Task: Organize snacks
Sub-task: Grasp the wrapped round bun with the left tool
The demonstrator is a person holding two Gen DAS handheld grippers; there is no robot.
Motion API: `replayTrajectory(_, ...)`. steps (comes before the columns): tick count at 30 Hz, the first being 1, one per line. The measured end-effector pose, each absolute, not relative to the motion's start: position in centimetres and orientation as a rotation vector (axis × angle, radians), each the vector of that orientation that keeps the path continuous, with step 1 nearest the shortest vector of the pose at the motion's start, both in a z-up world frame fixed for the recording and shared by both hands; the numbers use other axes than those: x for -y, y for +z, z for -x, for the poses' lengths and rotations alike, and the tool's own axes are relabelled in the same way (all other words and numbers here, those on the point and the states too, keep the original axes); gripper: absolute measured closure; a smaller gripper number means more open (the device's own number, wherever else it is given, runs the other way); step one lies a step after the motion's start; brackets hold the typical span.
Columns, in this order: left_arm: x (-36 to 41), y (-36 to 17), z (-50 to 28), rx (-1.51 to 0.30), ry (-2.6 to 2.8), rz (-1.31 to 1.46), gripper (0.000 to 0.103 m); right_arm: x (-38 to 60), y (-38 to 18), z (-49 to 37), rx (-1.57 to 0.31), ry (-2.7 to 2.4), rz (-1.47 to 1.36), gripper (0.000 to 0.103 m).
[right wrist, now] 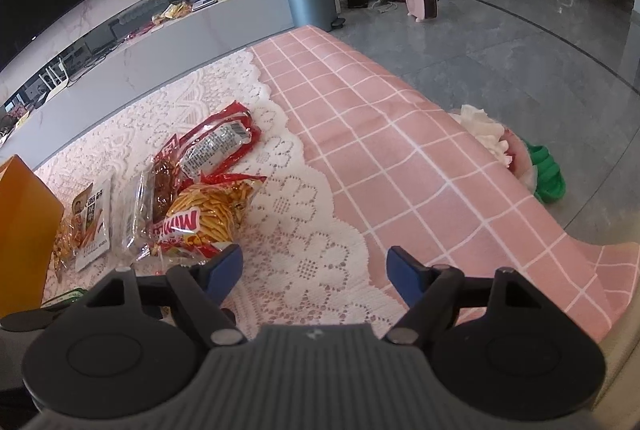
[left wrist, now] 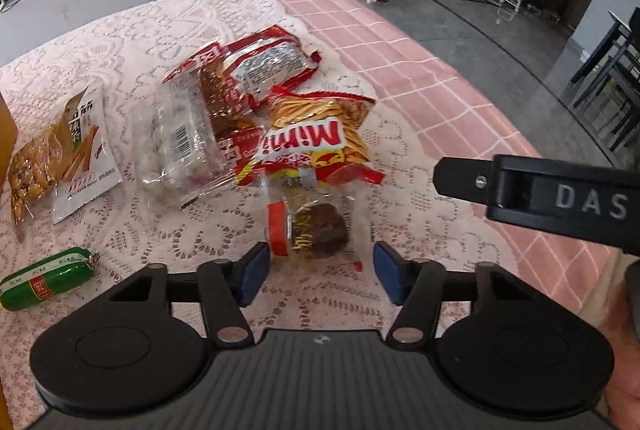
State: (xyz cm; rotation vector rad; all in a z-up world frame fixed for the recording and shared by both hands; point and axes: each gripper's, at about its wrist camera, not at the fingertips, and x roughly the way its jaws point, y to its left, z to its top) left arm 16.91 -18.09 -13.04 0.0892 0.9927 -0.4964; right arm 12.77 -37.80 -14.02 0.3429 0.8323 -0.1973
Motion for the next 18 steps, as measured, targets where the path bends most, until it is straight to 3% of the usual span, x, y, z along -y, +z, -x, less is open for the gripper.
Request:
replayTrajectory(8, 17.8, -12.9, -16.6, -0.968, -0.514, -0.098, 0.058, 37.1, -14.5, -13.5, -0.841, -0.17, -0.327, 0.027)
replayTrajectory(18, 13.0, -9.8, -15.7, -0.917, -0.476, -0.016, 0.06, 36.0, -14.0, -13.8, -0.774, -0.116, -0.322, 0.028)
